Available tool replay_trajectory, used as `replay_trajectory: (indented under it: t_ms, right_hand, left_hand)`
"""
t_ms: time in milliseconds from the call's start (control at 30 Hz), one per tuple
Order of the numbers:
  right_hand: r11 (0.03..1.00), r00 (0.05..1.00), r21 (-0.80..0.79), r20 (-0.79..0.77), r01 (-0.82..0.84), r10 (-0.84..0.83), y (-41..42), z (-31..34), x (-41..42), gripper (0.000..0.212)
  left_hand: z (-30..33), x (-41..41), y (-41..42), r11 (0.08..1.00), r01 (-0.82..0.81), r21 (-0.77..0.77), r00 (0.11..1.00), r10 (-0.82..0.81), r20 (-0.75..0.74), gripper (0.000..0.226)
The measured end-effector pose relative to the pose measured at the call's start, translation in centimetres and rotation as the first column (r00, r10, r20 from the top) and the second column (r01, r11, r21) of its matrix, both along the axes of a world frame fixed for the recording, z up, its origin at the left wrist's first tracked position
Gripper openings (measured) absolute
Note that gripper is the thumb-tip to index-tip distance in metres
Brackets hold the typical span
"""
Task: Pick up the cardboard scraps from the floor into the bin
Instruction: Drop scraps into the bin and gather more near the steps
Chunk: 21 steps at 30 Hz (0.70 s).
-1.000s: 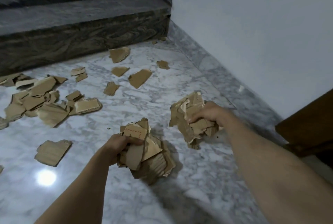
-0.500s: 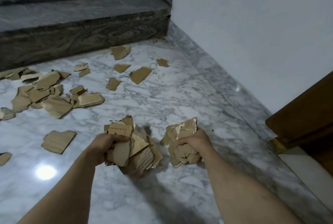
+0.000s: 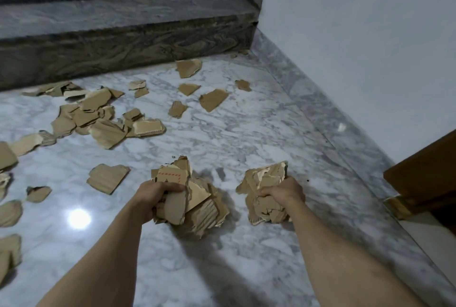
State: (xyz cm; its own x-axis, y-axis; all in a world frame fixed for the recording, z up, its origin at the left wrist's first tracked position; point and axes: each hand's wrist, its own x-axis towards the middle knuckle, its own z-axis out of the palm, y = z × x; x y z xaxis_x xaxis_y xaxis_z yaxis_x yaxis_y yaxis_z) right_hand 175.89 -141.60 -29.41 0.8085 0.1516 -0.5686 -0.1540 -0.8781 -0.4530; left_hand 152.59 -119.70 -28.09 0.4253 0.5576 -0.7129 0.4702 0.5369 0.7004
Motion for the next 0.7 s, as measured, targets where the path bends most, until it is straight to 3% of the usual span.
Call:
replay_trajectory:
  t_ms: [167, 267, 400, 567, 700]
  right_hand:
    - [0.993, 0.995, 0.077, -0.05, 0.089, -0.085, 0.3, -0.1, -0.8, 0.059]
    - [0.966, 0.983, 0.215, -0.143, 0.144, -0.114, 2.4, -0.3, -1.6, 0.057]
    - [0.91, 0.973, 0.398, -0.23, 0.115, -0.022, 8.4, 1.1, -4.3, 0.049]
    - [0.9, 0.961, 0.425, -0.198, -0.094, 0.194, 18.8, 2.9, -9.9, 0.072]
    - [0.859, 0.893, 0.403, -0.18, -0.316, 0.413, 26.8, 3.6, -17.4, 0.077]
  left_hand:
    - [0.1, -0.3, -0.1, 0.999, -0.024, -0.033, 0.999, 0.025, 0.024, 0.038]
    - [0.3, -1.1, 0.2, 0.998, -0.056, -0.043, 0.997, 0.058, 0.044, 0.033]
    - [1.4, -4.0, 1.6, 0.992, -0.121, -0.032, 0.992, 0.123, 0.042, 0.027]
    - [3.4, -12.5, 5.9, 0.966, -0.257, 0.022, 0.965, 0.258, -0.041, 0.042]
    - [5.8, -21.2, 9.7, 0.921, -0.377, 0.097, 0.916, 0.386, -0.107, 0.029]
